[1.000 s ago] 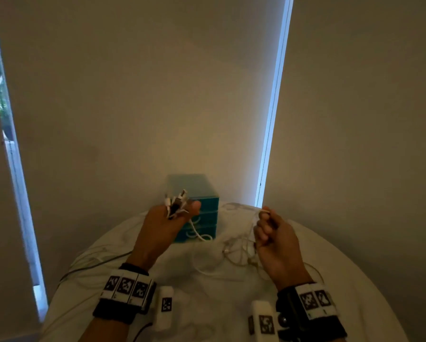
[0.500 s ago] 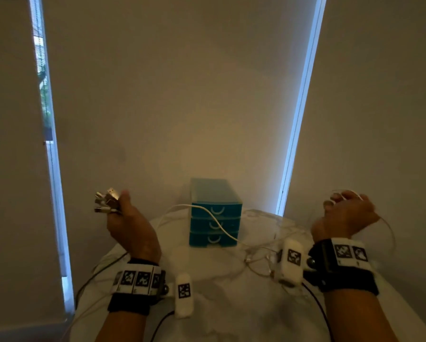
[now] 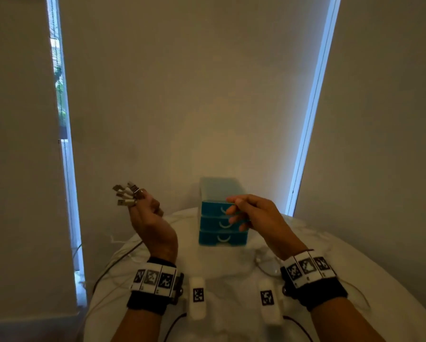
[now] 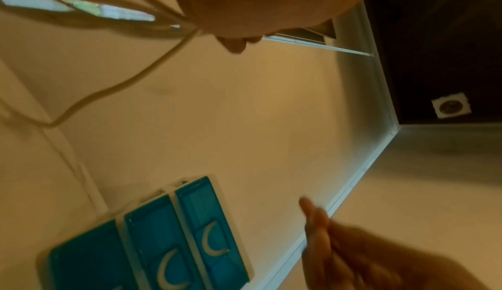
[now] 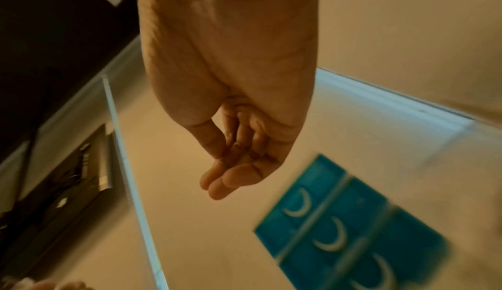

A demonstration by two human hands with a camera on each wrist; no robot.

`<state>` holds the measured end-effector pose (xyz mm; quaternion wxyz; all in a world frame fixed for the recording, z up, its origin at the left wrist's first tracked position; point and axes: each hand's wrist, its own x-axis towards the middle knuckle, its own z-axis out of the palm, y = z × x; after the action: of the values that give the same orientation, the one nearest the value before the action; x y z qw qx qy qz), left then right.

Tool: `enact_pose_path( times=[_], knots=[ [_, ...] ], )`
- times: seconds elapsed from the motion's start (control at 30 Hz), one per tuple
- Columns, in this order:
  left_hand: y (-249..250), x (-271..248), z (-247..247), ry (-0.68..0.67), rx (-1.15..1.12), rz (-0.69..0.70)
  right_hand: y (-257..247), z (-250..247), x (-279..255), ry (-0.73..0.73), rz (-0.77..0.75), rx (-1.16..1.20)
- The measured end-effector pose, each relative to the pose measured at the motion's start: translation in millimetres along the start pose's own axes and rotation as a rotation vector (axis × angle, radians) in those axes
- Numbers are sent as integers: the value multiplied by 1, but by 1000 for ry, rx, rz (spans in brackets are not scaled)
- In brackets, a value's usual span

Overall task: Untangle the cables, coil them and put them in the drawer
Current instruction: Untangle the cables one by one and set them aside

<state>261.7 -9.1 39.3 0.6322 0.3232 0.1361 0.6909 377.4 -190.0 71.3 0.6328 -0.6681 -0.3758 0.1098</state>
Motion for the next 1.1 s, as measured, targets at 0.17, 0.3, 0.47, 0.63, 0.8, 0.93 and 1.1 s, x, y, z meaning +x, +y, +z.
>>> enact_pose_path(
  times=[0.17, 0.3, 0.47, 0.63, 0.8, 0.93, 1.1],
  knots=[
    [-20, 4, -1, -419, 477, -291, 44, -11, -28, 57, 108, 125],
    [-27, -15, 4, -846, 772, -631, 61, -5, -44, 75, 84, 206],
    [-27, -34, 3, -1196, 998, -746, 70, 4, -44, 123, -32, 168],
    [-33, -38, 3, -1184, 976, -745, 65, -18, -46, 190, -18, 59],
    [-40, -42, 5, -1115, 922, -648, 67, -79, -53, 394, 133, -40],
    [-43, -48, 7, -1051, 897, -424, 79, -89, -66, 243, 367, -171],
    [-53, -50, 1, -1030, 851, -359, 88, -102, -63, 527, 164, -313]
  ],
)
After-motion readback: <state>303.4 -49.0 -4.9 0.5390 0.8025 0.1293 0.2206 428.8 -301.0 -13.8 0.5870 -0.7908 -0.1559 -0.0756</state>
